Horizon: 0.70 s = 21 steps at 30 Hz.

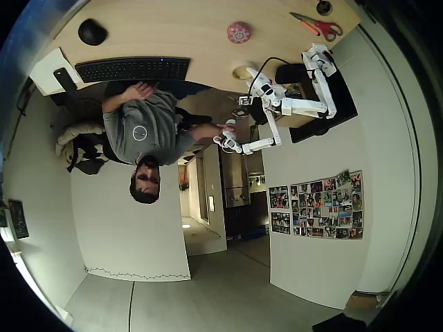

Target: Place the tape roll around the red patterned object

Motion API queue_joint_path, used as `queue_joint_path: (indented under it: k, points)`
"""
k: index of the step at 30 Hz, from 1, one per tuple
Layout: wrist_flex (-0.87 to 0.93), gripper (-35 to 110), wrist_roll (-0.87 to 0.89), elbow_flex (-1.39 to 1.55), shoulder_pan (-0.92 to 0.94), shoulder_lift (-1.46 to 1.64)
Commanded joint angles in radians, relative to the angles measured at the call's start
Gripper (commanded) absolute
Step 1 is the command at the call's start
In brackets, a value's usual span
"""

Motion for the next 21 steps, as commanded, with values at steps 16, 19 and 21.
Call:
queue_joint_path:
  k: [16, 19, 21]
  points:
    - [0.066, 27, 0.089, -0.117, 0.046, -0.189]
    - [0.071, 27, 0.092, -0.109, 0.057, -0.199]
    - [0.086, 28, 0.086, -0.086, 0.067, -0.176]
